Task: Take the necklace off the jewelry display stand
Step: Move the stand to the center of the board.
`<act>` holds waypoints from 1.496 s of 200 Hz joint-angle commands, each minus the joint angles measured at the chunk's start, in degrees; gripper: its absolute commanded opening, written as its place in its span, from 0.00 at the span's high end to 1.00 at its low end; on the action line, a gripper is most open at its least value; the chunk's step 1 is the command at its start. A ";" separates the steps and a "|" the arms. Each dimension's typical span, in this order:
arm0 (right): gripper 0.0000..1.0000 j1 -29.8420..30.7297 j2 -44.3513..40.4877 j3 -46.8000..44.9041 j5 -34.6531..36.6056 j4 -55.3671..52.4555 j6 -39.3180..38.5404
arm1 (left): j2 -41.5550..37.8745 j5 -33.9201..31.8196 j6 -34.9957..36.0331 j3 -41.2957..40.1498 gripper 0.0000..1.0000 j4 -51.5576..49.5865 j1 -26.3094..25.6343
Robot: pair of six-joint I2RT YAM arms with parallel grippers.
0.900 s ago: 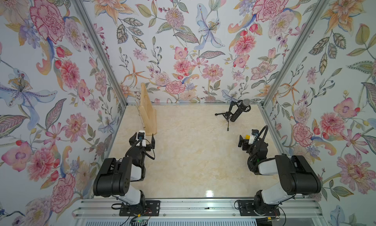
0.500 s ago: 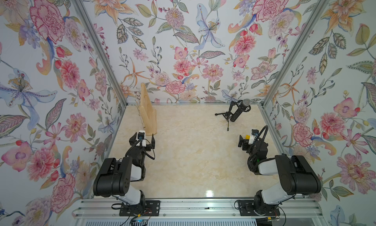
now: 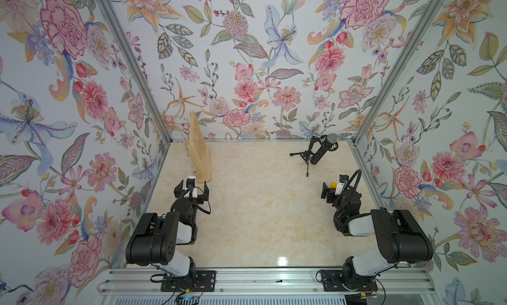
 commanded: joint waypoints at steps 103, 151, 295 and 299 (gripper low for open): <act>0.00 1.19 -1.58 -0.37 3.41 1.52 0.63 | -1.44 -4.51 -0.06 0.24 0.01 1.45 -1.04; 0.00 2.12 -13.41 -1.09 5.43 -6.69 0.09 | -14.27 -11.14 -0.72 7.02 0.01 -19.82 -2.41; 0.00 -3.88 -36.37 -7.97 5.66 -8.45 25.00 | -27.09 2.54 -16.99 26.21 0.01 -41.50 -2.80; 0.00 -3.99 -36.33 -8.26 6.39 -8.06 25.62 | -27.00 2.19 -17.80 26.26 0.01 -41.39 -2.80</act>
